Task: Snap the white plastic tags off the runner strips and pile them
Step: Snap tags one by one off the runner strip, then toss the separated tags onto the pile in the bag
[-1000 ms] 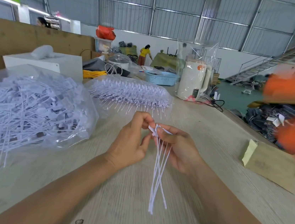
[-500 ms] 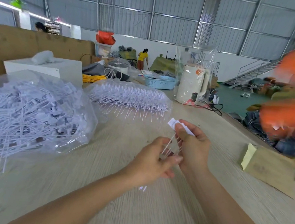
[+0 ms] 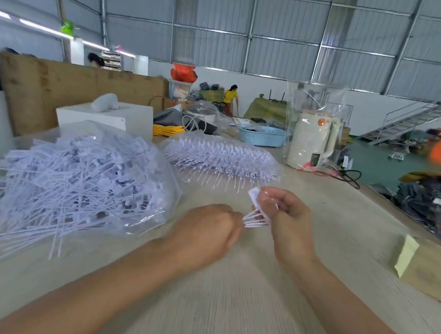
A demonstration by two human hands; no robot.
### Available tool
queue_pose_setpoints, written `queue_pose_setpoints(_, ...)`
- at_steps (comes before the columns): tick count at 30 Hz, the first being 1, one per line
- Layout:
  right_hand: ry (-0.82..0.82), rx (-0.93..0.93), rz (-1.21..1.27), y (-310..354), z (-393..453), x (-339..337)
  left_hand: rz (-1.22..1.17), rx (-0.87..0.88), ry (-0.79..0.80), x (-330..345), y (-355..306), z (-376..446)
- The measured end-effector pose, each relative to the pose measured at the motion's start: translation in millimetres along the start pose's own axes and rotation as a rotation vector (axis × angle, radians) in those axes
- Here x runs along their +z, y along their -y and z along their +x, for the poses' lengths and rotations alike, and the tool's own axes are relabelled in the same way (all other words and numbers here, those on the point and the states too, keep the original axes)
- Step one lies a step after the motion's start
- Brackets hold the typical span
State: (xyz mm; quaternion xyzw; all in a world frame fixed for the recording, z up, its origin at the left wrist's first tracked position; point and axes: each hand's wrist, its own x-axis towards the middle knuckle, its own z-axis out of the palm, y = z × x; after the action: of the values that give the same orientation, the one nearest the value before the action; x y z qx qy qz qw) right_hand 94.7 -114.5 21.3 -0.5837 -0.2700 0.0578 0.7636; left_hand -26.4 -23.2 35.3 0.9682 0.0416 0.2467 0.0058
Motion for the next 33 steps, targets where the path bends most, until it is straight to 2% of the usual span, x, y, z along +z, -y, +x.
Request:
queue_pose_setpoints(2,0.112,-0.041,-0.095,-2.4,-3.9,20.7,0.047,-0.027,-0.027,-12.2,21.3,-29.7)
queue_pose_setpoints(4,0.214,-0.161,-0.225,-5.0,-11.4,45.5,0.034,-0.083,-0.080,-26.4,41.7,-62.3)
queue_pose_setpoints(9,0.376,-0.488,-0.660,-14.5,-28.7,108.2,0.092,-0.335,-0.182,-49.3,111.4,-126.4)
queue_pose_setpoints(13,0.453,-0.502,-1.030,-20.9,-35.0,151.5,0.173,-0.400,-0.204,-63.0,156.9,-154.4)
queue_pose_setpoints(16,0.487,-0.347,-1.277,-20.6,-25.9,169.7,0.225,-0.414,-0.111,-61.6,180.0,-156.6)
queue_pose_setpoints(19,0.503,-0.213,-1.172,-15.5,-14.2,174.5,0.299,-0.433,-0.002,-53.3,197.1,-139.4)
queue_pose_setpoints(23,0.457,-0.276,-1.061,-13.0,-9.1,173.2,0.351,-0.491,0.057,-40.5,203.1,-108.0)
queue_pose_setpoints(30,0.496,-0.281,-0.992,-10.5,-12.2,169.4,0.571,-0.614,0.160,-8.6,217.6,-77.3)
queue_pose_setpoints(33,0.574,-0.289,-0.967,-14.5,-15.3,161.7,0.797,-0.590,0.215,-8.4,215.6,-73.9)
